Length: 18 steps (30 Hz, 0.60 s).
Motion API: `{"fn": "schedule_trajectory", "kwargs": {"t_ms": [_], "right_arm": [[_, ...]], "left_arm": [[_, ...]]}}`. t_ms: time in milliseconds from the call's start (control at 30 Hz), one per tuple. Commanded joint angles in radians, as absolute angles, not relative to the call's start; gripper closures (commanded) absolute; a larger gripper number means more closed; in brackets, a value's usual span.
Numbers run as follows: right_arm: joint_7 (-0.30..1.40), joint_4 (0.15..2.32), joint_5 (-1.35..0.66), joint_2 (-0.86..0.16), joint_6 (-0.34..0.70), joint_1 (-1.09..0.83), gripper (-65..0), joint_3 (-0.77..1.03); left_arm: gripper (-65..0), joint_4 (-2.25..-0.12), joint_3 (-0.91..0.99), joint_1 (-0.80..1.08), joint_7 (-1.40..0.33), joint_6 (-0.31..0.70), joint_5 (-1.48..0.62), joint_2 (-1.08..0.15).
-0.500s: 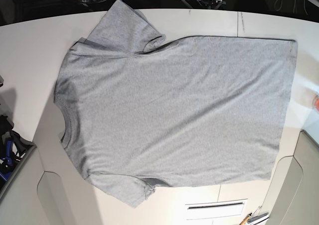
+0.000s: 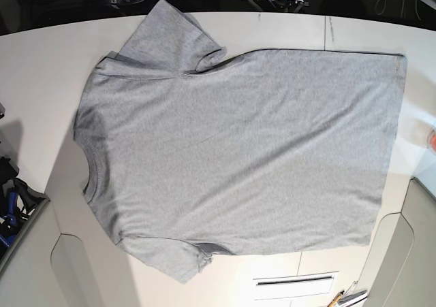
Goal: Fold the T-shirt properly
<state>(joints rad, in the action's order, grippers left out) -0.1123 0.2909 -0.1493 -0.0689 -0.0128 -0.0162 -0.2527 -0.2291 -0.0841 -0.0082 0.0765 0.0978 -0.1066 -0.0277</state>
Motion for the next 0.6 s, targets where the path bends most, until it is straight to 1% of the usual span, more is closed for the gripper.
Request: {"fn": "schedule_trajectory", "kwargs": {"t_ms": [0, 233, 367, 567], "right_arm": [[-0.127, 0.299, -0.153, -0.072, -0.019, -0.009, 0.0, -0.251], [-0.128, 0.328, -0.153, -0.083, -0.020, -0.022, 0.0, -0.251], [-0.132, 0.409, -0.153, -0.115, -0.020, -0.069, 0.0, -0.251], [-0.131, 0.574, -0.138, -0.182, -0.020, -0.162, 0.0, -0.251]], "left_arm": [[0.0, -0.237, -0.086, -0.011, 0.090, 0.102, -0.111, -0.025], [0.0, -0.237, -0.086, -0.007, 0.093, 0.102, -0.111, -0.026], [0.0, -0.262, -0.086, 0.028, 0.094, 0.101, -0.111, -0.034], [0.0, -0.378, -0.086, 0.142, 0.094, 0.101, -0.111, -0.068]]}}
